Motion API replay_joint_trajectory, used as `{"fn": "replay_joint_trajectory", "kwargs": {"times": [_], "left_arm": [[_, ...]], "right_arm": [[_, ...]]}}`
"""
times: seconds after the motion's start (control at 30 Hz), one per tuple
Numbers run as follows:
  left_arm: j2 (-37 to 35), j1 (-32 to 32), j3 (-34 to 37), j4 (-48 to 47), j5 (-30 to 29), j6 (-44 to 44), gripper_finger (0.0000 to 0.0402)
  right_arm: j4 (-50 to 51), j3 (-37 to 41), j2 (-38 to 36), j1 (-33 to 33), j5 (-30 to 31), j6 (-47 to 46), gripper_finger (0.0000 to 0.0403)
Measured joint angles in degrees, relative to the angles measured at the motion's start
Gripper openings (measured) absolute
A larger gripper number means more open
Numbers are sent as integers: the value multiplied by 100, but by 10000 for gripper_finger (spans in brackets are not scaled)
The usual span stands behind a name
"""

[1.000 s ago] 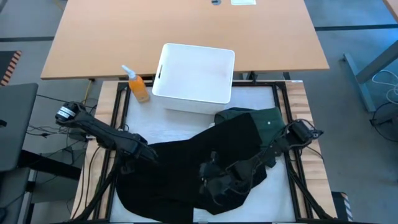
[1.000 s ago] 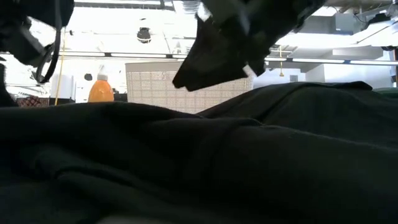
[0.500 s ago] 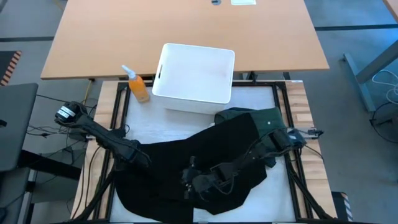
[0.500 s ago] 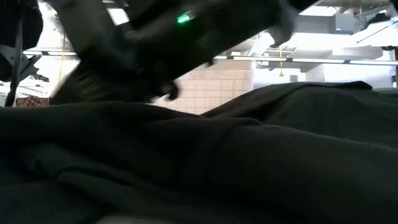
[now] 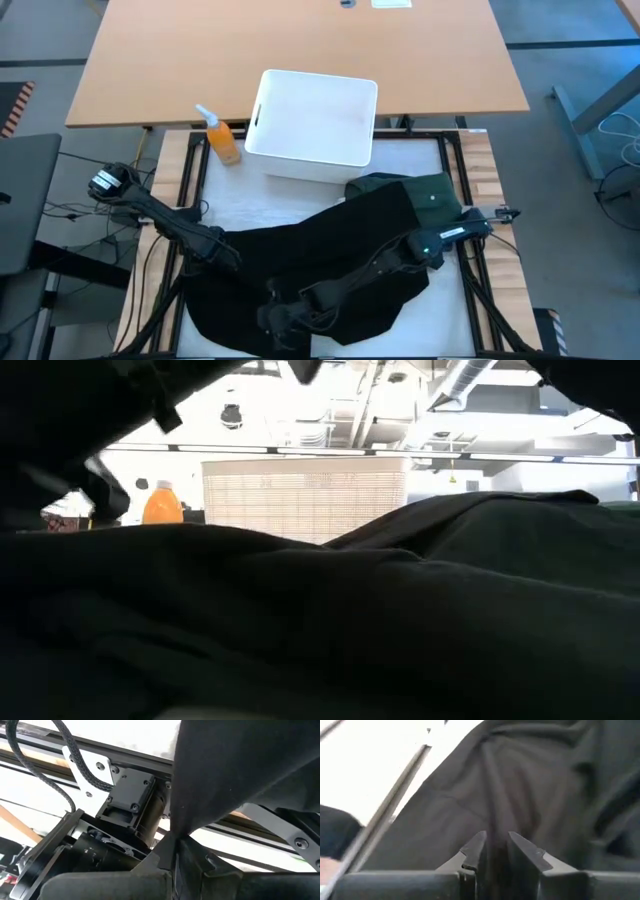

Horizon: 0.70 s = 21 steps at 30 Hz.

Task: Fold laundry
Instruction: Fold the black shirt from the white laundry organizer

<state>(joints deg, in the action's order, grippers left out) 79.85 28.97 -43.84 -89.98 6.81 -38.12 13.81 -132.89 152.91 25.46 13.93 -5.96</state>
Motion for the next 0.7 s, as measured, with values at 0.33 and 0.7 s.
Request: {"fn": "replay_joint_trajectory", "kwargs": {"times": [0.33,0.7], "left_arm": [[-2,0,1,-4,35,-53,0],[-2,0,1,-4,494,171,0]], "right_arm": [[1499,-128,-51,-65,-1451,-778,55],[2276,-109,-755,292,-986,-435,21]]}}
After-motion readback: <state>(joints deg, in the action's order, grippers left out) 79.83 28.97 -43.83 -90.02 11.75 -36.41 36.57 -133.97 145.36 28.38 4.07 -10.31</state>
